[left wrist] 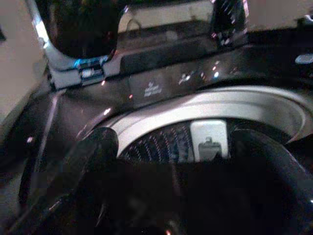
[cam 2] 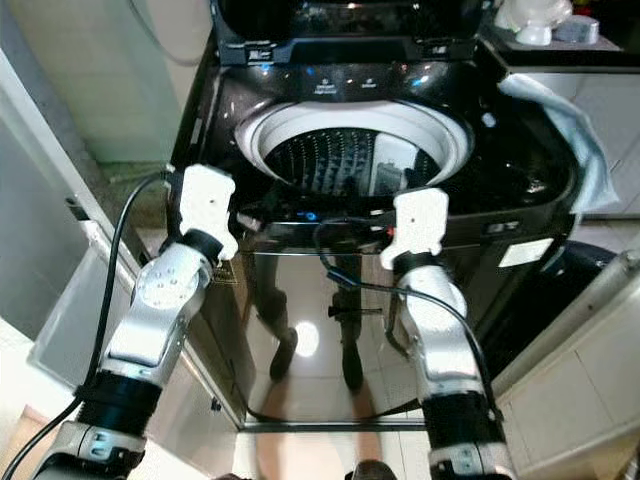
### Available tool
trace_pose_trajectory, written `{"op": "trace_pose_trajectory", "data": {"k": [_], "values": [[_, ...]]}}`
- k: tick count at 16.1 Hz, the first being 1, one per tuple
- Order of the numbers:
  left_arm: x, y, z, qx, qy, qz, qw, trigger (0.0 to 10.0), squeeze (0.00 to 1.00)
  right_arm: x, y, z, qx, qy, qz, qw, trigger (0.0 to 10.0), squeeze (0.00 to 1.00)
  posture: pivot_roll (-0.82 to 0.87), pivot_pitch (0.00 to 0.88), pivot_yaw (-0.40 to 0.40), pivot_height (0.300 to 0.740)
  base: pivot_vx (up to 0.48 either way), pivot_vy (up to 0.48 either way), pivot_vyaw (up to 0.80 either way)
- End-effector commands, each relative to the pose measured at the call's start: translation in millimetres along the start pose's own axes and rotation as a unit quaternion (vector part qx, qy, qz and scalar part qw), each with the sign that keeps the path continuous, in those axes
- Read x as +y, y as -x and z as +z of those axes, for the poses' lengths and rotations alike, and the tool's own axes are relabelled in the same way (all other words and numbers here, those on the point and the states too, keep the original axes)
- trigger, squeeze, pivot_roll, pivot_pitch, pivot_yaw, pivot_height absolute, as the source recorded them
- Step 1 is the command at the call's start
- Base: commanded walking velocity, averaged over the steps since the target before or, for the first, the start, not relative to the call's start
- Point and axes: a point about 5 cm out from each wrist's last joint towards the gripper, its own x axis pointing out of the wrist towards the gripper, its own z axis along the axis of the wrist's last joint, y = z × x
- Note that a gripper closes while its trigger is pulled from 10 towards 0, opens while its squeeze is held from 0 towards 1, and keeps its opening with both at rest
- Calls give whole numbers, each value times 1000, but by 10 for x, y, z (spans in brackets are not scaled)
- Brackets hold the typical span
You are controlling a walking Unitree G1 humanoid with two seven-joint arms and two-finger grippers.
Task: Clothes washing
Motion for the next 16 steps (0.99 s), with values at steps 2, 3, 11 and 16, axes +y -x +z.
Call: {"op": "trace_pose_trajectory", "data": {"k": [2, 3, 11, 16], "values": [[47, 28, -34, 8, -4, 15, 1000, 10000, 0, 27, -37, -34, 9, -16, 9, 1000, 10000, 0, -197, 0, 37, 740, 0, 0, 0], [56, 31, -44, 8, -2, 19, 1000, 10000, 0, 32, -40, -51, 12, -18, 12, 1000, 10000, 0, -195, 0, 36, 740, 0, 0, 0], [80, 72, -112, 14, 6, 22, 1000, 10000, 0, 57, 13, -177, 39, -30, 26, 998, 10000, 0, -192, 0, 32, 740, -31, 0, 0], [118, 145, -183, 22, 0, 28, 999, 10000, 0, 100, 30, -247, 54, -33, 42, 997, 10000, 0, -169, 0, 19, 740, -276, 0, 0]]}}
